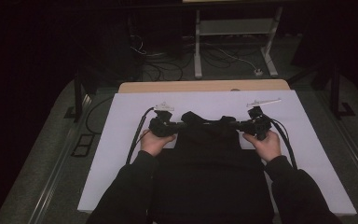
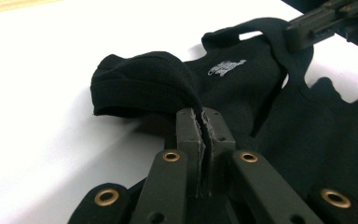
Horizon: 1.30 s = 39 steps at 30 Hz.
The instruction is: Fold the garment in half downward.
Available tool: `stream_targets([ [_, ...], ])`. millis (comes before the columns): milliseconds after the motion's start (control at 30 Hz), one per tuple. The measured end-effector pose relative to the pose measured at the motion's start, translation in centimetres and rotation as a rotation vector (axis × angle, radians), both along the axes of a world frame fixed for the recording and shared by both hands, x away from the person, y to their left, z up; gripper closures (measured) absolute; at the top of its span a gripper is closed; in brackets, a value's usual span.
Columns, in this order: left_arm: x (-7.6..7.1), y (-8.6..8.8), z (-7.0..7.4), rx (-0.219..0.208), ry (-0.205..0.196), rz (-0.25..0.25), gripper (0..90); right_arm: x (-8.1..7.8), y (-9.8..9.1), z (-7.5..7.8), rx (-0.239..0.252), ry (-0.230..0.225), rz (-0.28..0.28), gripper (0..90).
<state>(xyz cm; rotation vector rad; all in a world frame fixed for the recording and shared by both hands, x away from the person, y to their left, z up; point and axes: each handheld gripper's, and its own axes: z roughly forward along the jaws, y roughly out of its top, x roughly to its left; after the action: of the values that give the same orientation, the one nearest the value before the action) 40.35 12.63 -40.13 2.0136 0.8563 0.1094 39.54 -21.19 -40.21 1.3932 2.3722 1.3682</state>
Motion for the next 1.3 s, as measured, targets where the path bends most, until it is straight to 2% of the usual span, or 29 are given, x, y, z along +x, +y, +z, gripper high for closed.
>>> stream_targets([
  [367, -0.9, 0.3, 1.2, -0.021, -0.014, -0.017, 85.7, -1.1, -0.5, 1.2, 0.03, -0.032, 0.007, 85.9],
  [600, -1.4, 0.6, 2.1, -0.051, -0.022, -0.023, 85.6, -1.7, -0.9, 2.0, 0.048, -0.052, 0.012, 85.8],
  [933, -2.4, 0.6, 3.0, -0.078, -0.021, -0.038, 85.6, -2.6, -1.5, 2.7, 0.07, -0.059, 0.024, 85.6],
  [1300, -3.7, 0.7, 3.5, -0.081, -0.015, -0.053, 85.6, -3.9, -1.6, 3.0, 0.067, -0.062, 0.04, 85.6],
])
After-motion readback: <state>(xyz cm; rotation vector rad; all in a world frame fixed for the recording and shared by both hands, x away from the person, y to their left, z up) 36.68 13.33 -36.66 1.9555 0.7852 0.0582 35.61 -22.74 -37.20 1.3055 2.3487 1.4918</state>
